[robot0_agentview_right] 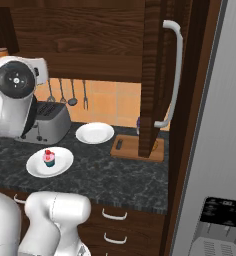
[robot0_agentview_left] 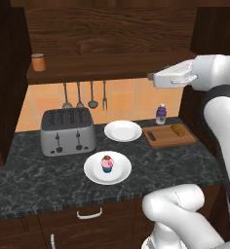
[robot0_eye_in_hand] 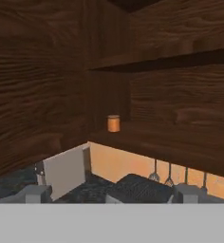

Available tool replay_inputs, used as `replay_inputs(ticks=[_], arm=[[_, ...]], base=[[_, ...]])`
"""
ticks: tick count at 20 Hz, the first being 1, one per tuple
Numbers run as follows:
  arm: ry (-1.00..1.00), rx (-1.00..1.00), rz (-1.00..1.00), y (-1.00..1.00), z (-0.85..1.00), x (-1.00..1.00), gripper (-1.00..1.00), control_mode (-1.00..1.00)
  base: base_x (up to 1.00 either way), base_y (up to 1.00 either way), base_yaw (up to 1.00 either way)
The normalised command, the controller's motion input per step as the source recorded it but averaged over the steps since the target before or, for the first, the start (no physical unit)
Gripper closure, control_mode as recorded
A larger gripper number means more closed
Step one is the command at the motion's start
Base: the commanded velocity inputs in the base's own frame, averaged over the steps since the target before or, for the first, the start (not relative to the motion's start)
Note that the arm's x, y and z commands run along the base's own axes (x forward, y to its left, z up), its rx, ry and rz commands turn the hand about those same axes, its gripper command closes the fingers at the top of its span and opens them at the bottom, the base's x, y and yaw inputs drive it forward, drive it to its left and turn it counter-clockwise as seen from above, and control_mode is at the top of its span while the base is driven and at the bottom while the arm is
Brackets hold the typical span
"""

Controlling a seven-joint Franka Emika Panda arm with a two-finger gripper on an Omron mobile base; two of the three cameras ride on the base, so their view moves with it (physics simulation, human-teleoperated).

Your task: From the different types of pastries on the counter, select a croissant and place it on the cutting board. Then retrieve a jar of jam from the cabinet and place it alongside the croissant on the cutting board.

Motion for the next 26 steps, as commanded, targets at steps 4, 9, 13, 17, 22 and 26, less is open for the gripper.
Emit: replay_inputs(ticks=[4, 9, 13, 17, 22, 26], arm=[[-0.06, -0.07, 0.17, 0.09, 0.16, 0.00, -1.00, -1.00], [-0.01, -0.10, 0.11, 0.54, 0.00, 0.06, -1.00, -1.00], [0.00, -0.27, 0.00, 1.00, 0.08, 0.51, -1.00, -1.00], [-0.02, -0.14, 0.07, 0.49, 0.03, 0.05, -1.00, -1.00], [-0.05, -0.18, 0.05, 0.28, 0.00, 0.56, -1.00, -1.00], [0.00, -0.03, 0.00, 0.00, -0.01, 0.19, -1.00, -1.00]], base=[[0.00, 0.00, 0.00], [0.00, 0.00, 0.00], [0.00, 0.00, 0.00], [0.00, 0.00, 0.00], [0.00, 0.00, 0.00], [0.00, 0.00, 0.00]])
